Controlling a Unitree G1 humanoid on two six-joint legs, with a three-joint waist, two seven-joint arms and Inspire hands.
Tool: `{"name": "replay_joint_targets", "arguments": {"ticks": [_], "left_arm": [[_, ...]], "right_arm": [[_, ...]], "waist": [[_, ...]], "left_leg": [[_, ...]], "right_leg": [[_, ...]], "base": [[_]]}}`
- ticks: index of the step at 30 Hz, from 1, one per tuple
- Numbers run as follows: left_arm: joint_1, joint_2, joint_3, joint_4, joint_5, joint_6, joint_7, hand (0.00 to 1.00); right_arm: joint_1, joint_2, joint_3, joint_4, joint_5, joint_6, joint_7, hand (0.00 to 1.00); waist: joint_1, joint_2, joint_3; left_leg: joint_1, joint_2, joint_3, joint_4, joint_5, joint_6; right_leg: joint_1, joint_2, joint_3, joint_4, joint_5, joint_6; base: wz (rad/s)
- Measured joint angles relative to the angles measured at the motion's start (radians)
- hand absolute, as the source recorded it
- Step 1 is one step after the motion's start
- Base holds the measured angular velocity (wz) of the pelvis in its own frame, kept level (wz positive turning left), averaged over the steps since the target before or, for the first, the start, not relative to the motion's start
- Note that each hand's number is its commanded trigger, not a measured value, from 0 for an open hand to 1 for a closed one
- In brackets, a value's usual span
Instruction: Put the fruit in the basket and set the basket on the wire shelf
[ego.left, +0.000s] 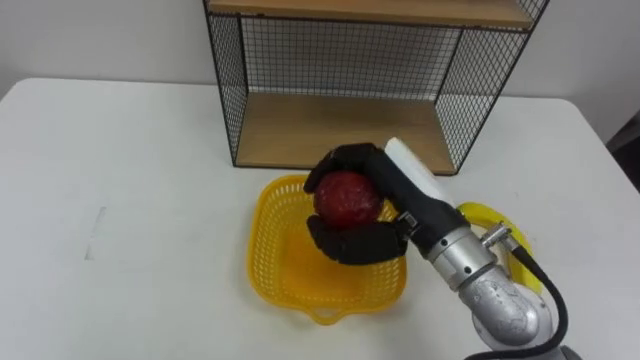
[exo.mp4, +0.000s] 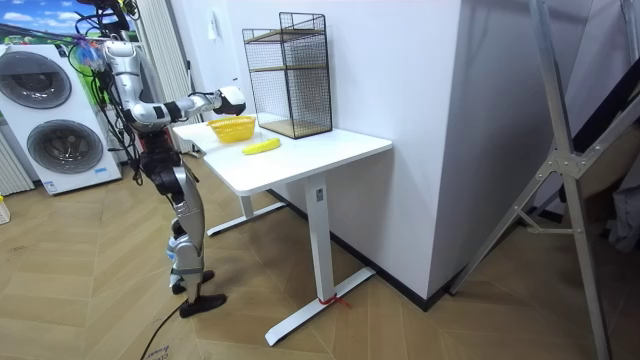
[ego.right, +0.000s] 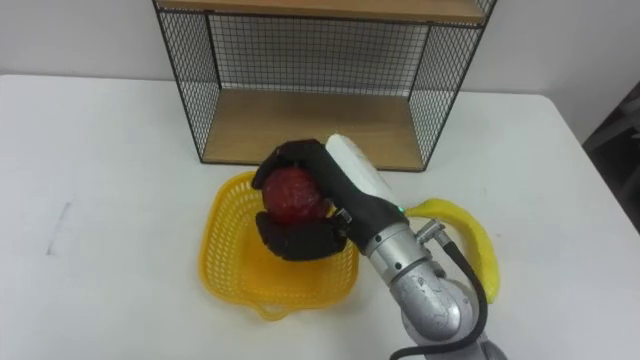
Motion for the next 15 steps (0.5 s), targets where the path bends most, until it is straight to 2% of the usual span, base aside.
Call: {"name": "replay_joint_targets", "arguments": {"ticks": [3, 9, 12, 15], "left_arm": [[-0.003, 0.0, -0.004, 0.0, 0.0, 0.002, -0.001, 0.0], [-0.003, 0.001, -0.023, -0.027, 0.0, 0.004, -0.002, 0.0], [-0.007, 0.001, -0.023, -0.046, 0.0, 0.003, -0.002, 0.0], [-0.01, 0.001, -0.023, -0.048, 0.0, 0.002, -0.001, 0.0]], "right_arm": [[0.0, 0.001, 0.0, 0.0, 0.0, 0.015, 0.02, 0.0], [0.0, 0.004, 0.001, 0.01, 0.001, 0.016, 0.029, 0.0], [0.0, 0.008, 0.0, 0.033, -0.001, 0.017, 0.032, 0.0], [0.005, 0.01, 0.0, 0.033, -0.003, 0.017, 0.042, 0.0]], "waist": [[0.0, -0.002, 0.0012], [-0.001, -0.01, 0.0055], [-0.003, -0.016, 0.0036], [-0.003, -0.018, 0.0017]], "left_leg": [[-0.002, 0.0, -0.001, 0.0, 0.0, 0.0], [-0.006, 0.0, -0.002, 0.0, 0.0, 0.0], [-0.017, -0.001, -0.001, 0.003, 0.0, 0.0], [-0.02, -0.001, 0.0, 0.009, 0.0, 0.0]], "right_leg": [[-0.002, 0.001, 0.0, 0.0, 0.0, 0.0], [-0.004, 0.004, -0.006, -0.001, 0.0, 0.0], [-0.013, 0.005, -0.013, -0.001, 0.0, 0.0], [-0.019, 0.004, 0.001, -0.001, 0.001, 0.0]], "base": [[0.0], [0.0], [0.0], [-0.03]]}}
